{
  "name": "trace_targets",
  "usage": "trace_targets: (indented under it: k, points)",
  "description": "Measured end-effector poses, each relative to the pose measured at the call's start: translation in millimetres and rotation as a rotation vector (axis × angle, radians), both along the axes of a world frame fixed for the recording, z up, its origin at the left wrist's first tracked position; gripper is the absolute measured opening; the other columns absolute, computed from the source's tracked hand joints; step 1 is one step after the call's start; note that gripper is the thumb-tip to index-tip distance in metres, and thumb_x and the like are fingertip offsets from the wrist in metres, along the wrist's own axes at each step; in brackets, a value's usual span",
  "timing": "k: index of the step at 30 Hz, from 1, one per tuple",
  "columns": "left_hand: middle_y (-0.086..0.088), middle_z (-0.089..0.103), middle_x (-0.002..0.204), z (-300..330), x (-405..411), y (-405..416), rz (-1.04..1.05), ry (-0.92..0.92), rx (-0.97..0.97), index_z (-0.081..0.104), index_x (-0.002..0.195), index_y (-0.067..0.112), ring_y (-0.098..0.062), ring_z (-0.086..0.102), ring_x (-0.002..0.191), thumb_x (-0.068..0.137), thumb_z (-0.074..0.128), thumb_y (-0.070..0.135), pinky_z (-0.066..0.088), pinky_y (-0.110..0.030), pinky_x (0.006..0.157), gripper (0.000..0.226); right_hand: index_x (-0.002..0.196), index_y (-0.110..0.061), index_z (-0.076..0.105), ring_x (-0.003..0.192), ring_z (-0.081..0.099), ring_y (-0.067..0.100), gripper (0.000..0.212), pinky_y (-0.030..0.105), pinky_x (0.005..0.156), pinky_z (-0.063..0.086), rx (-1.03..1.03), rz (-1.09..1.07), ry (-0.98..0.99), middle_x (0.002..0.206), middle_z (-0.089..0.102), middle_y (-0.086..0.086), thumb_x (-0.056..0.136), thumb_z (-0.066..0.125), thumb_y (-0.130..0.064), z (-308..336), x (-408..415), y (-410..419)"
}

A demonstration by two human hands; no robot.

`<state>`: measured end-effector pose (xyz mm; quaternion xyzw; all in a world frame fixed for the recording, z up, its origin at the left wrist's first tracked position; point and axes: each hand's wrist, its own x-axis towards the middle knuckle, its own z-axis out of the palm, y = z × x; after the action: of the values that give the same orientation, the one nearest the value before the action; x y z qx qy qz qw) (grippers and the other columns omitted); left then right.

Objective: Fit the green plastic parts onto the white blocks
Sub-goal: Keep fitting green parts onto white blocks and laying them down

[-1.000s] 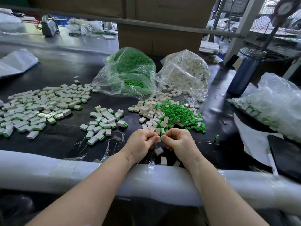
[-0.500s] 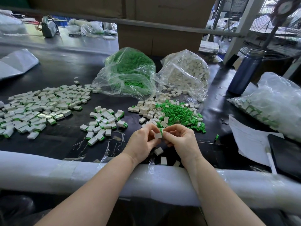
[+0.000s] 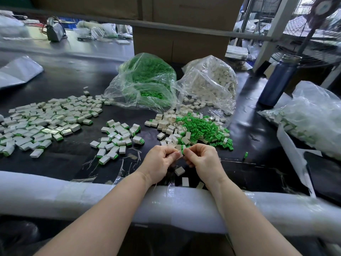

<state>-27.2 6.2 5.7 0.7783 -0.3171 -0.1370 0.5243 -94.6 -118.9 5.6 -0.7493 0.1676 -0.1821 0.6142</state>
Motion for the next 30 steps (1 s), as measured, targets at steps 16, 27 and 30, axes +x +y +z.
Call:
trace_targets:
  k: [16, 27, 30]
  points:
    - [0.008, 0.051, 0.075, 0.3, -2.8, -1.1, -0.013, -0.234, 0.122, 0.071, 0.093, 0.002, -0.010, 0.049, 0.076, 0.090, 0.057, 0.010, 0.035, -0.018, 0.070, 0.016, 0.064, -0.014, 0.060, 0.047, 0.047, 0.003, 0.023, 0.015, 0.050, 0.043, -0.106, 0.042, 0.085, 0.055, 0.055, -0.002, 0.085, 0.063, -0.004, 3.6, -3.7, -2.4]
    - [0.002, 0.050, 0.081, 2.7, -6.8, -0.5, 0.006, -0.348, 0.158, 0.071, 0.095, 0.003, -0.014, 0.049, 0.078, 0.091, 0.057, 0.013, 0.040, -0.025, 0.074, 0.018, 0.060, -0.019, 0.060, 0.048, 0.049, 0.006, 0.027, 0.020, 0.052, 0.045, -0.149, 0.047, 0.096, 0.051, 0.055, -0.004, 0.084, 0.063, -0.006, 1.4, -4.0, -5.7]
    - [0.001, 0.049, 0.082, 3.4, -6.9, -0.8, -0.003, -0.360, 0.184, 0.071, 0.095, 0.004, -0.016, 0.049, 0.078, 0.092, 0.056, 0.015, 0.038, -0.025, 0.074, 0.019, 0.060, -0.019, 0.060, 0.048, 0.049, 0.005, 0.028, 0.021, 0.053, 0.045, -0.148, 0.061, 0.096, 0.052, 0.056, -0.004, 0.084, 0.063, -0.005, 2.1, -4.4, -5.4]
